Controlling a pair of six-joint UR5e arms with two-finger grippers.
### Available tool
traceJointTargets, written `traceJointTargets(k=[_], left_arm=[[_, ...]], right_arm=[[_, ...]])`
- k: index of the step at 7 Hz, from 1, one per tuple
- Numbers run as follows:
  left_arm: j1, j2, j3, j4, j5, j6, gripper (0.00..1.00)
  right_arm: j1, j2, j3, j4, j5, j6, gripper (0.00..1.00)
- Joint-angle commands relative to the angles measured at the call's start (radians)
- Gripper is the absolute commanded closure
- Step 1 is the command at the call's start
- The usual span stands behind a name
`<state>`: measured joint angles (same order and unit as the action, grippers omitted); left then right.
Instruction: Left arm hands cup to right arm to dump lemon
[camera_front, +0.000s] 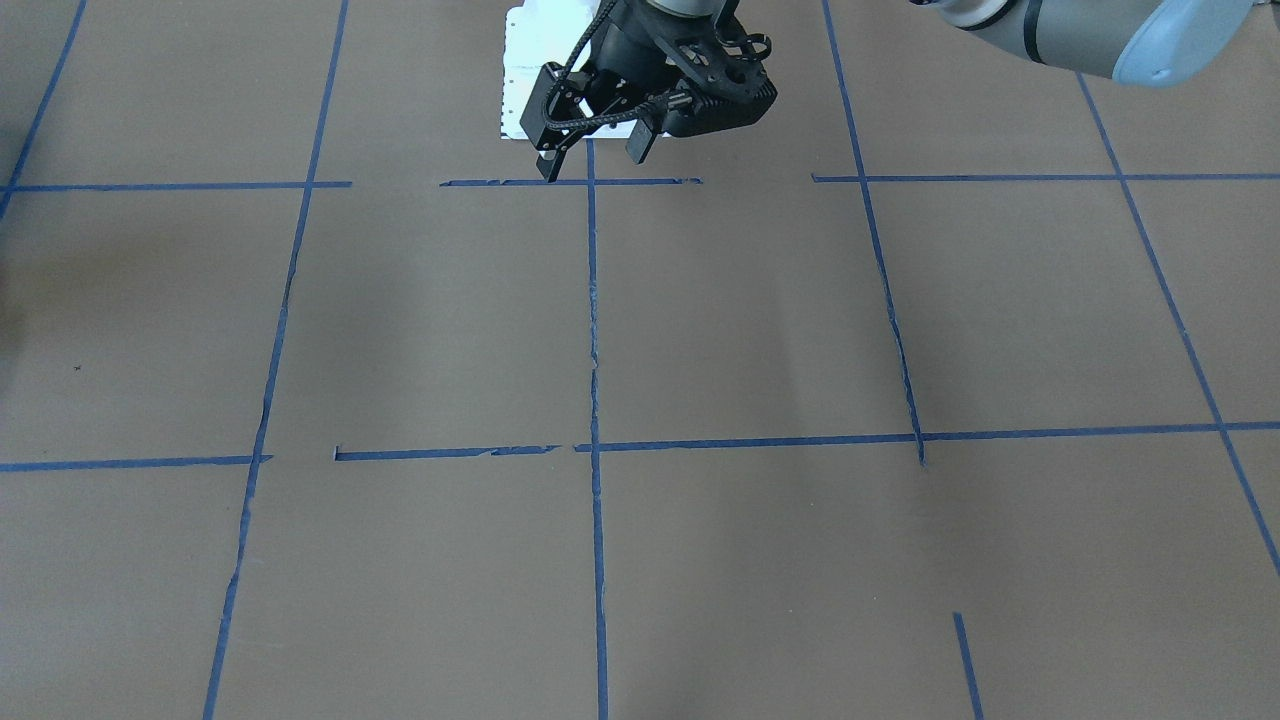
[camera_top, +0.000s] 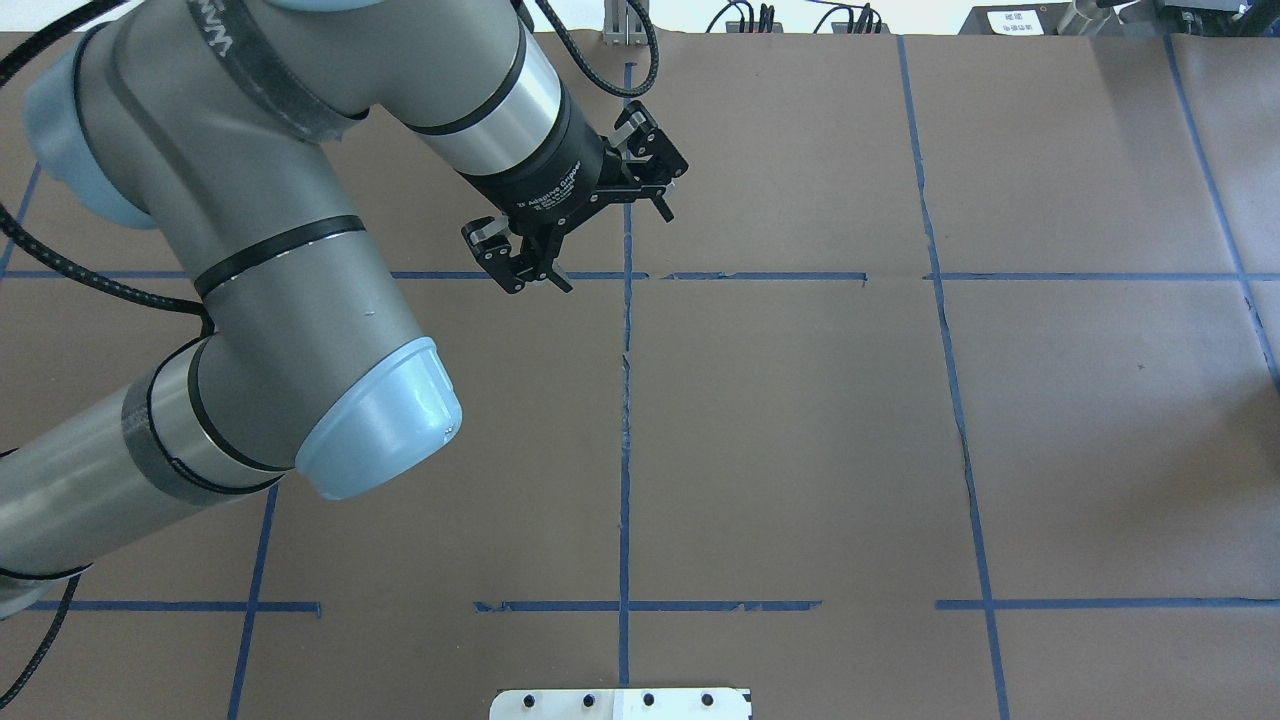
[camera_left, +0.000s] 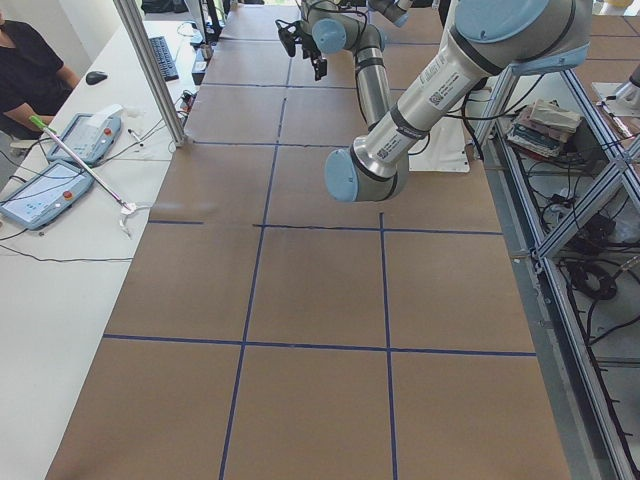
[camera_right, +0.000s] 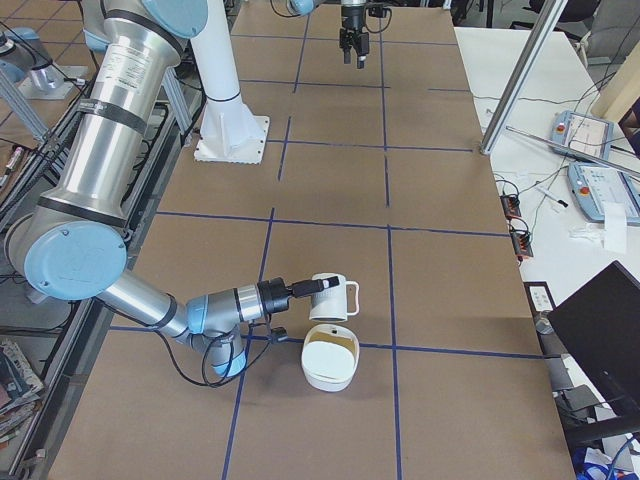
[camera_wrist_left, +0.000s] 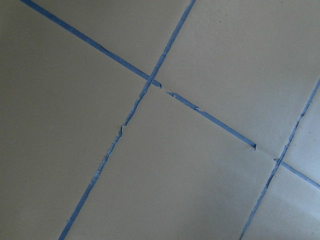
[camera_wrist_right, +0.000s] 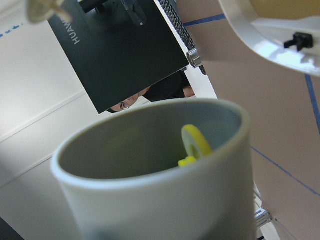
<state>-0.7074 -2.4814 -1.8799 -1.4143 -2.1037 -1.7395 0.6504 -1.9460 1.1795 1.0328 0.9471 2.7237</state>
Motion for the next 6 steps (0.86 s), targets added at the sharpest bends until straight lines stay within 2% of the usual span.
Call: traceJointTargets(k=[1,2,5,6], left_arm=[[0.0,-0.002,-0.001,0.0,0.014,0.002,0.0],[0.0,-0.001,0.001,0.0,0.014,0.005,0.0],[-0.001,0.001,0.001,0.0,0.034,0.035,0.0],[-0.001,0.001,0.001,0.0,0.034,0.035,0.0]], right_arm=[[0.008,-0.002,-0.087,0.125,0.002,0.214,0.92],[0.012,-0.007,-0.151,0.191,0.002,0.393,0.92],[0.021,-0.002,-0.166,0.216,0.001,0.707,0.9],[0.035,-0.004,-0.166,0.216,0.001,0.75,0.9]])
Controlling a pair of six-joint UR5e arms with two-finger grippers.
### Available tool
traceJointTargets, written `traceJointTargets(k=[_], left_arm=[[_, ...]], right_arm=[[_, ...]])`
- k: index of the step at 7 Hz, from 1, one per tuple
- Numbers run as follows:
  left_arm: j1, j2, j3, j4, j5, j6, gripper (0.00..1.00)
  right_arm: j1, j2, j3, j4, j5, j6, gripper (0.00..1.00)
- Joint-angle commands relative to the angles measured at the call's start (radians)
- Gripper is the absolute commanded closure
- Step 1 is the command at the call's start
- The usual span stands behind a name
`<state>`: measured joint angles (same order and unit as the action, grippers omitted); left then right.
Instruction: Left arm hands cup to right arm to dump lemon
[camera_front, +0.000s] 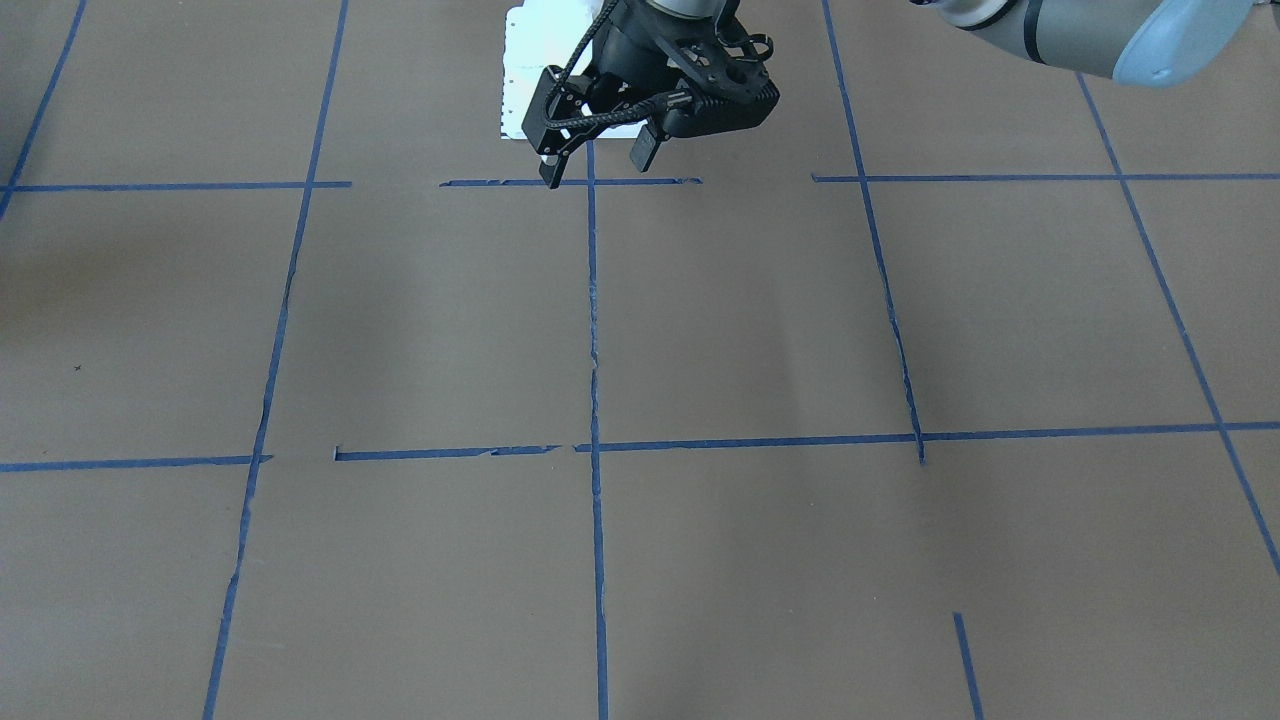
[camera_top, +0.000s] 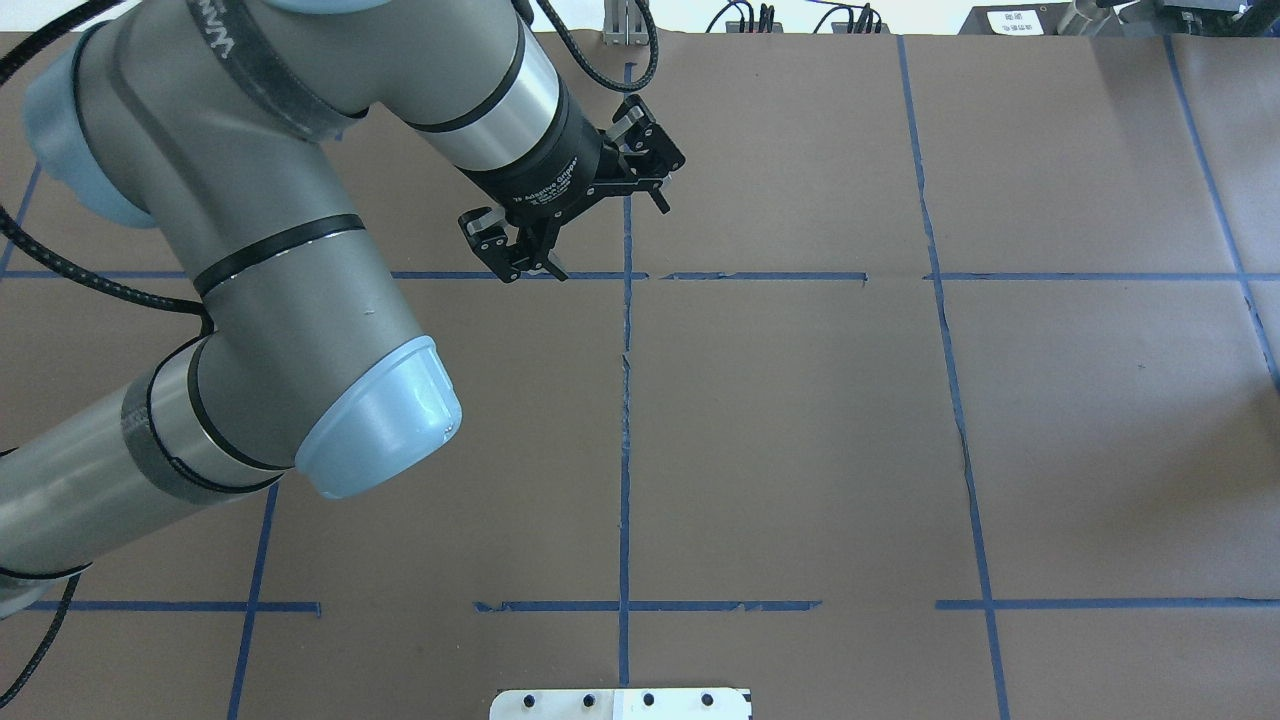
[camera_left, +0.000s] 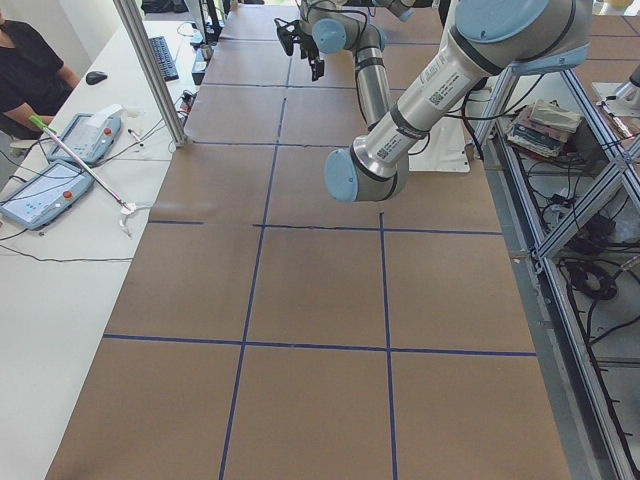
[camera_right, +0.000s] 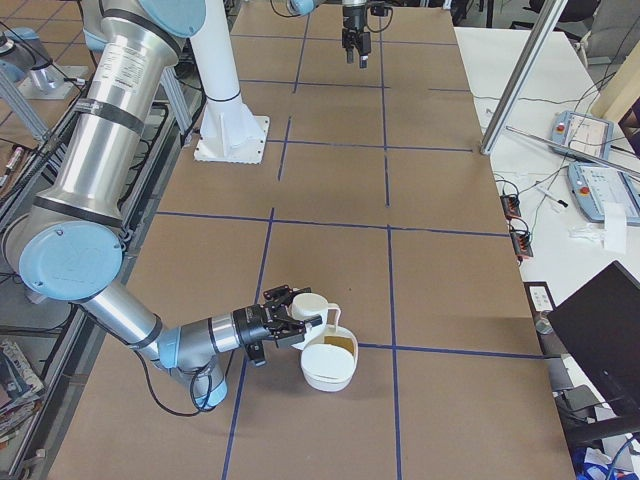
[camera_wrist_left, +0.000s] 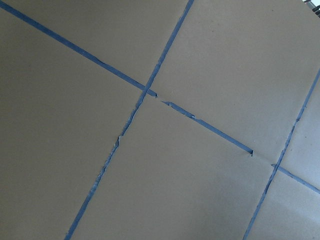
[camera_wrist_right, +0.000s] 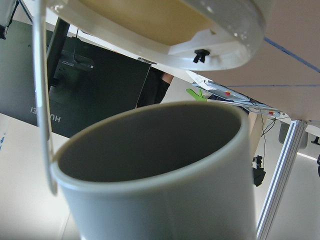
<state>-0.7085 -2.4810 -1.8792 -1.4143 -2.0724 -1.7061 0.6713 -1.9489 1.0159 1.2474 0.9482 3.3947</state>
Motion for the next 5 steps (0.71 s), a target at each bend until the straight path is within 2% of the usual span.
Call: traceJointTargets(k=[1,3,4,5], left_arm=[[0.0,0.002,0.0,0.0,0.003,0.002,0.0],[0.0,0.005,0.0,0.002,0.003,0.002,0.0],[0.0,0.013,-0.001,0.0,0.003,0.002,0.0],[0.0,0.016,-0.001,0.002,0.003,0.002,0.0]], right_arm=[[0.024,-0.002,-0.002,0.001,0.0,0.089,0.9],[0.014,0.004,0.01,-0.022,0.0,0.071,0.91],[0.011,0.01,0.035,-0.116,0.009,0.031,0.91],[0.004,0.037,0.086,-0.194,0.042,-0.135,0.92]])
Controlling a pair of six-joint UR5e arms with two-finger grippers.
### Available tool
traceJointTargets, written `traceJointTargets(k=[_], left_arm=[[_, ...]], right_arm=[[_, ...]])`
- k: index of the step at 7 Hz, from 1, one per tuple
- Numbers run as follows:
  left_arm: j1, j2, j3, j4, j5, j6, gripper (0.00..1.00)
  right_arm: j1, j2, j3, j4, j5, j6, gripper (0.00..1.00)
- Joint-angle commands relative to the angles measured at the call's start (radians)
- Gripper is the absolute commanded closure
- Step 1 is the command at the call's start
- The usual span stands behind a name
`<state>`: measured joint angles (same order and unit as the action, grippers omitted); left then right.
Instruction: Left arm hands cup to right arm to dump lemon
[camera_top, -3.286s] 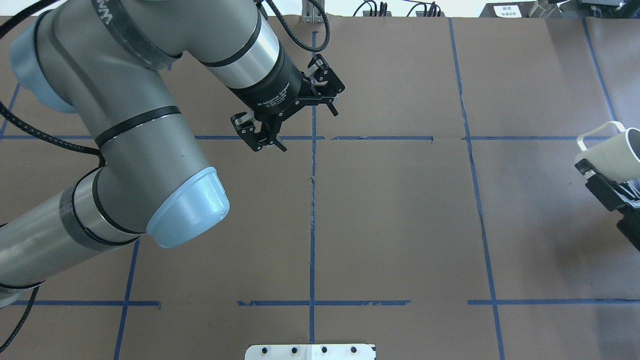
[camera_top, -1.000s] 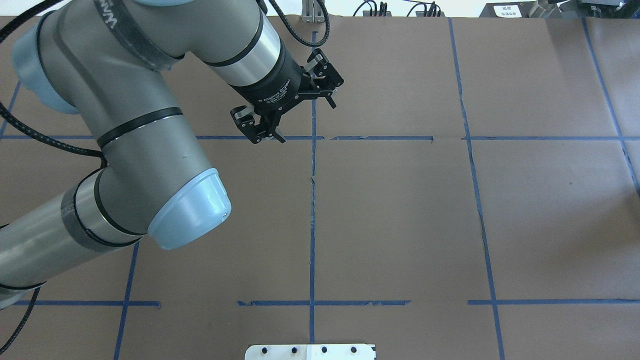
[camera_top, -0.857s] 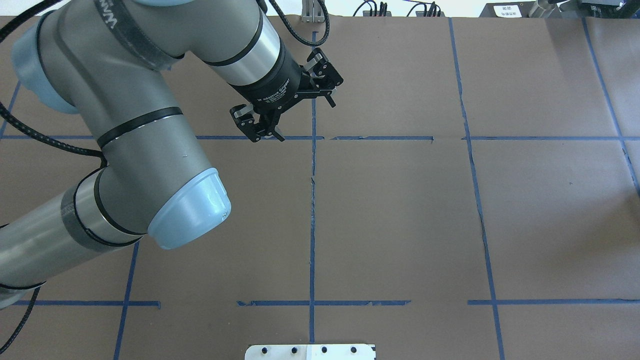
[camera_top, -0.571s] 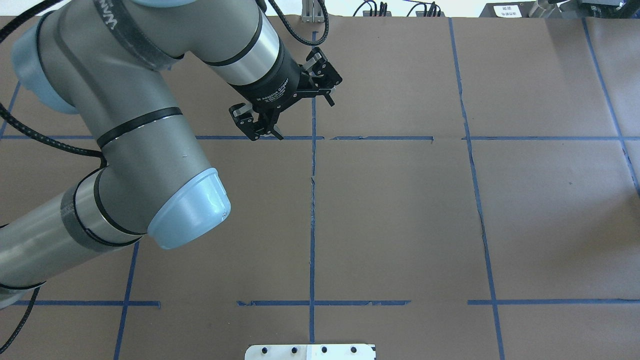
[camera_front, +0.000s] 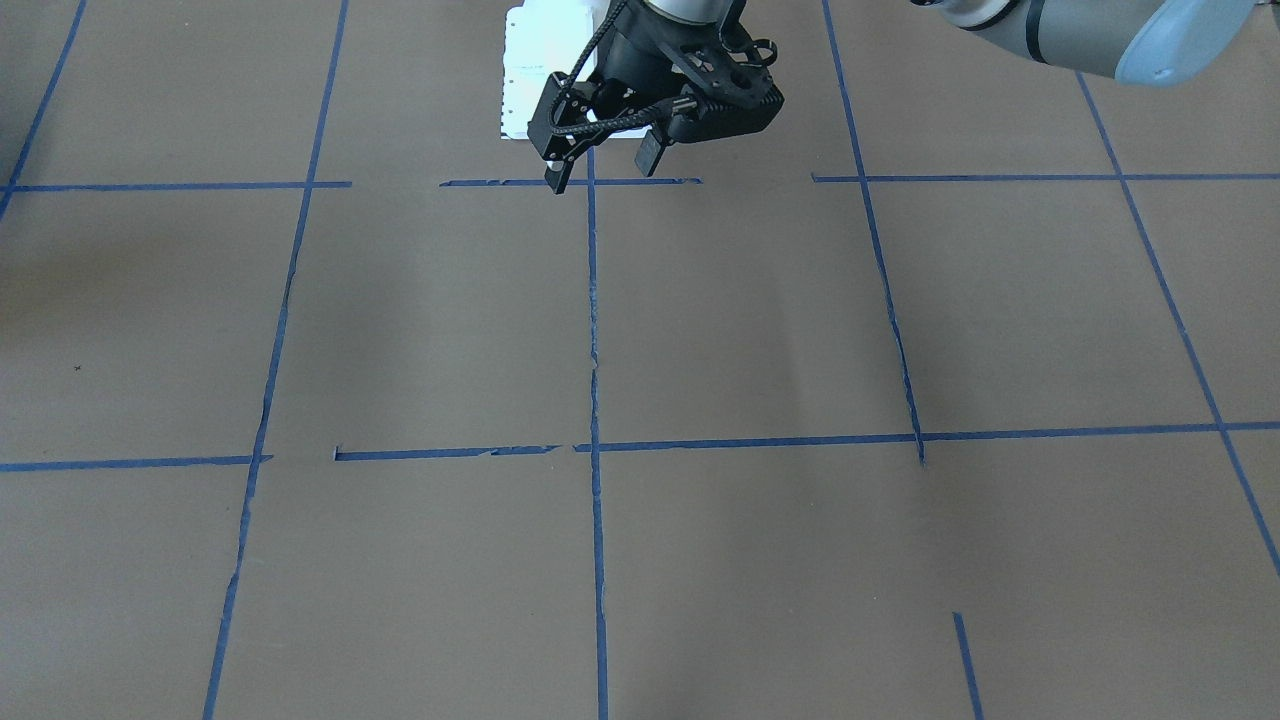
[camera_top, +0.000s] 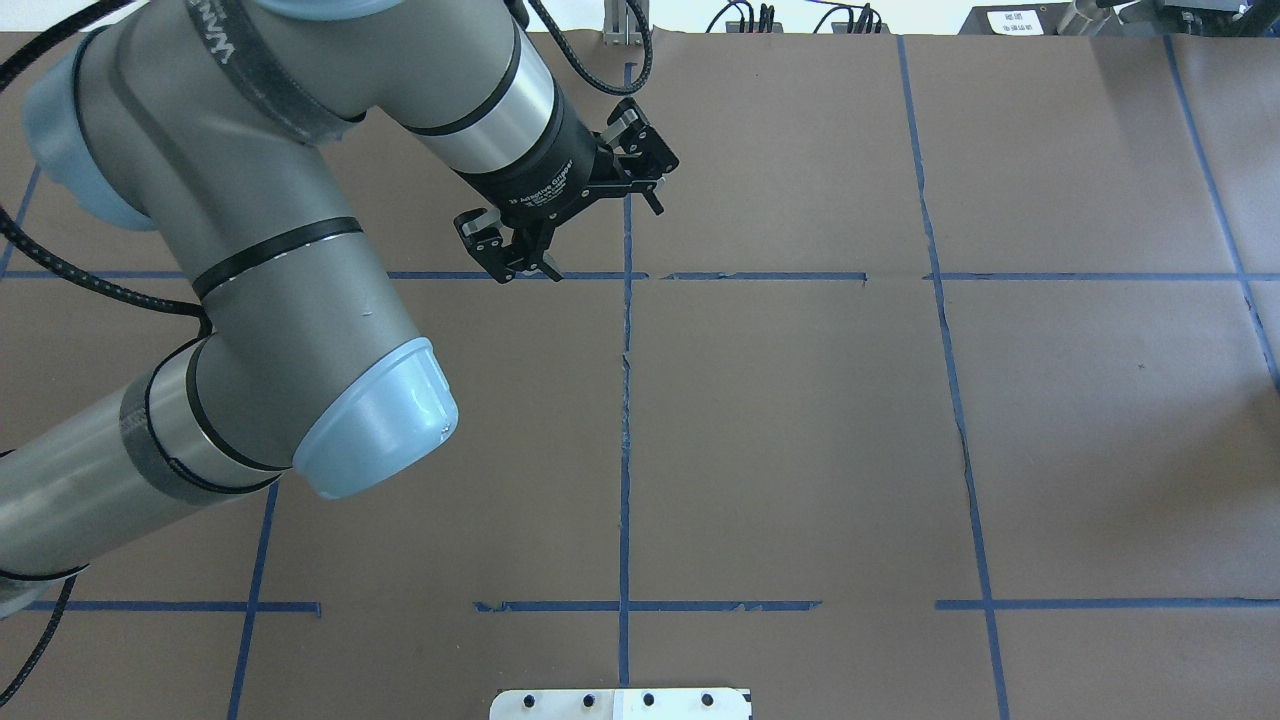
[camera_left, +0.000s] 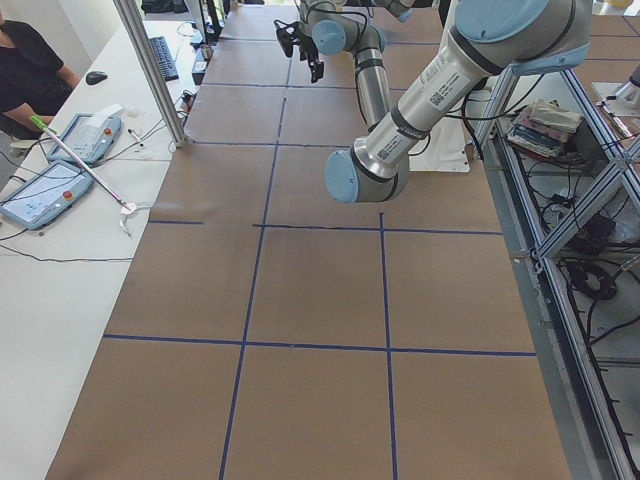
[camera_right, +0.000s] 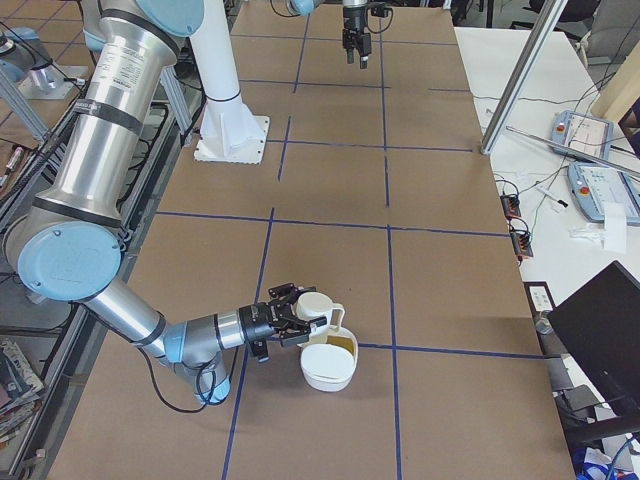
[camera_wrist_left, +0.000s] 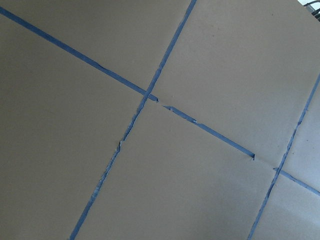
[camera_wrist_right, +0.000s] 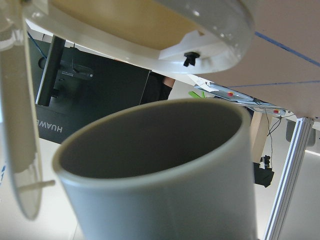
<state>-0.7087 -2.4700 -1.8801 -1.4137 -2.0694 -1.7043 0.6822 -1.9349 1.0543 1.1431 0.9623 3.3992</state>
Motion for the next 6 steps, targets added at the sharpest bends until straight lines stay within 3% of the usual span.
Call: traceJointTargets(k=[1,3,4,5,6], left_arm=[[-0.002,0.006,-0.001,-0.001,-0.002,0.0,0.0],[0.0,0.016,-0.002,-0.001,-0.002,0.0,0.0],[0.0,0.017,-0.002,-0.001,-0.003,0.0,0.0],[0.0,0.017,-0.002,-0.001,-0.003,0.0,0.0],[-0.002,0.017,-0.002,0.001,-0.003,0.0,0.0]], right_arm=[[-0.001,0.058,0.102,-0.158,0.032,-0.278,0.92],[0.002,0.06,0.275,-0.416,0.035,-0.366,0.92],[0.0,0.062,0.406,-0.607,0.03,-0.485,0.92],[0.0,0.063,0.576,-0.857,0.029,-0.585,0.9],[-0.006,0.077,0.745,-1.137,0.032,-0.691,0.79]])
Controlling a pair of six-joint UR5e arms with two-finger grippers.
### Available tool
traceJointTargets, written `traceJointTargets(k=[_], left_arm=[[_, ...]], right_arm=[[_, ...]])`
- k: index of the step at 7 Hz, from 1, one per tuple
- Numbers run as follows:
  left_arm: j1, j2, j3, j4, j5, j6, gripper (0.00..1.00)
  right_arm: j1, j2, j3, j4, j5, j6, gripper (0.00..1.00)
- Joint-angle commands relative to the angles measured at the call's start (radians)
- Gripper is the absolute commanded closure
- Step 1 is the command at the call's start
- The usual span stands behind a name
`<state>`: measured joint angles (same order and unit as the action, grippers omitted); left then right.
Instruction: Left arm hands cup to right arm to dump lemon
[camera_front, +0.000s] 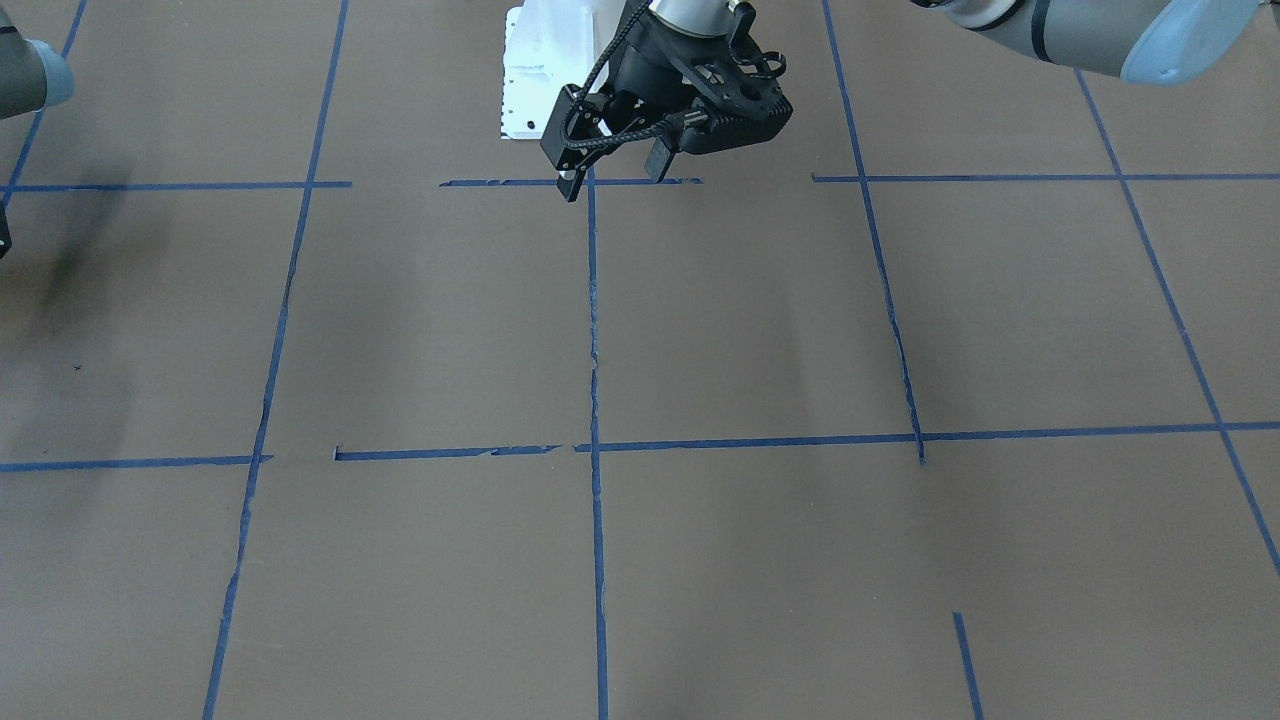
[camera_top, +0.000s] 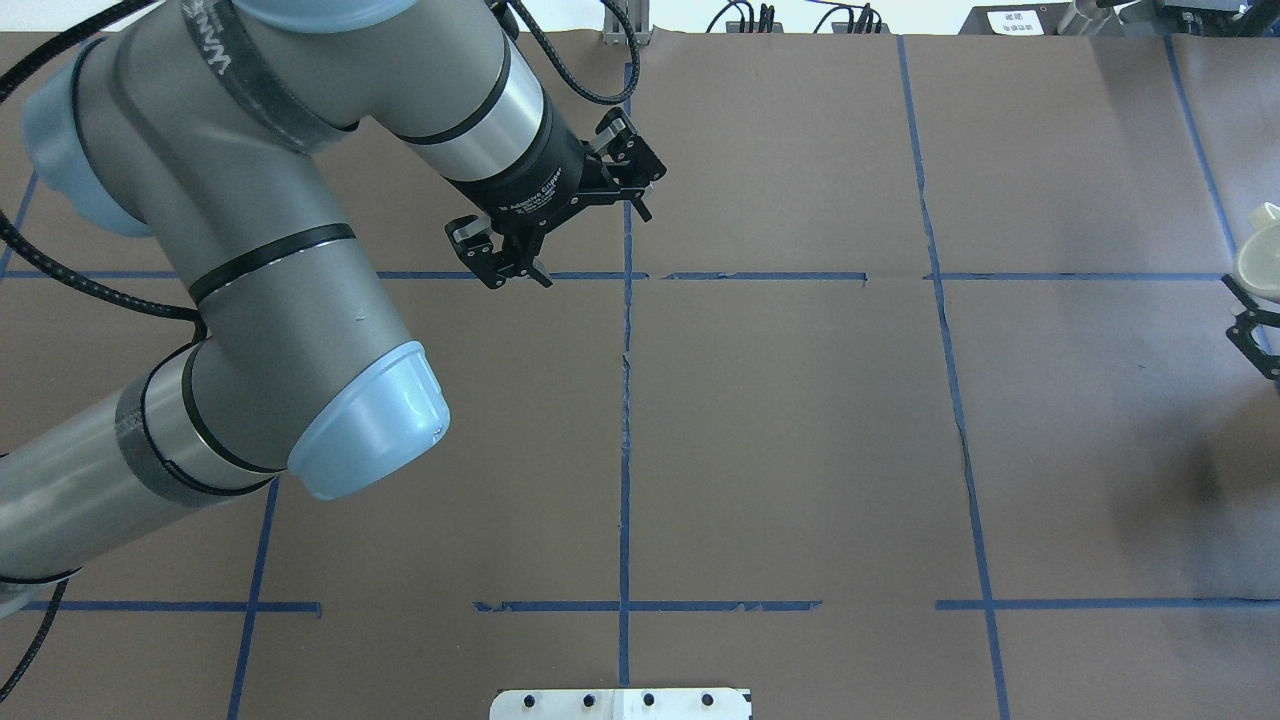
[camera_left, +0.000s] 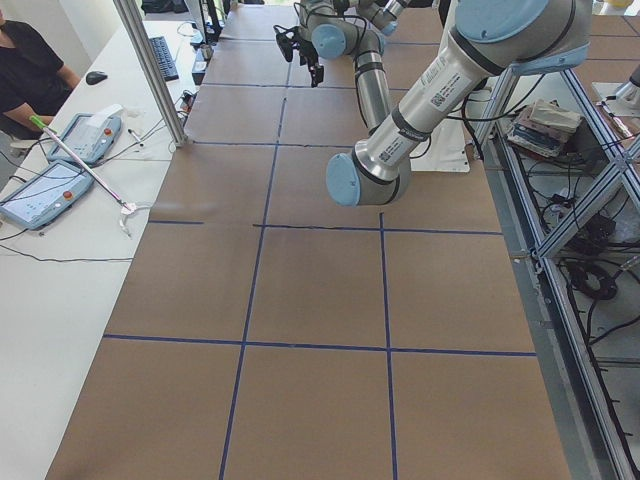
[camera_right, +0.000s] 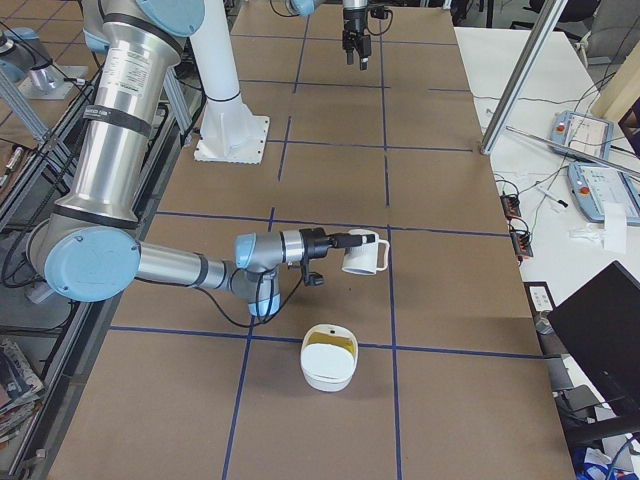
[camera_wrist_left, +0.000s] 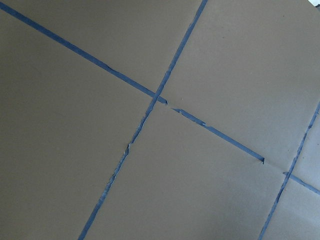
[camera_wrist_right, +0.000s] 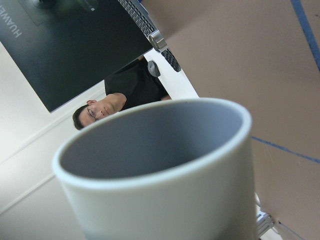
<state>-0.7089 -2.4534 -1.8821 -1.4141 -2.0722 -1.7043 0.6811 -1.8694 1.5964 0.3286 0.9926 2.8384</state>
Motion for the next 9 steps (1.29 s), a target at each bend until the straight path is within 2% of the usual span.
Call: traceJointTargets(k=[1,2,4,6,7,9], left_arm=[[-0.001,-0.001,-0.002,0.0,0.0,0.0,0.0],[-0.003,-0.003,0.0,0.0,0.0,0.0,0.0],[-0.02,-0.007,0.014,-0.008,0.006,0.033,0.0],[-0.023,-0.012,0.038,-0.008,0.012,0.096,0.0],[-0.023,-0.039,0.078,-0.008,0.014,0.125,0.0],[-0.017,-0.139,0.197,-0.012,0.011,0.129,0.0]], right_arm=[[-0.005,0.115,0.282,-0.57,0.001,-0.283,0.81],[-0.032,0.206,0.299,-0.715,-0.008,-0.471,0.83],[-0.22,0.347,0.301,-0.956,-0.214,-0.999,0.82],[-0.317,0.546,0.301,-1.389,-0.361,-1.269,0.82],[-0.357,0.615,0.3,-1.521,-0.405,-1.398,0.82],[-0.469,0.671,0.287,-1.644,-0.477,-1.57,0.82]])
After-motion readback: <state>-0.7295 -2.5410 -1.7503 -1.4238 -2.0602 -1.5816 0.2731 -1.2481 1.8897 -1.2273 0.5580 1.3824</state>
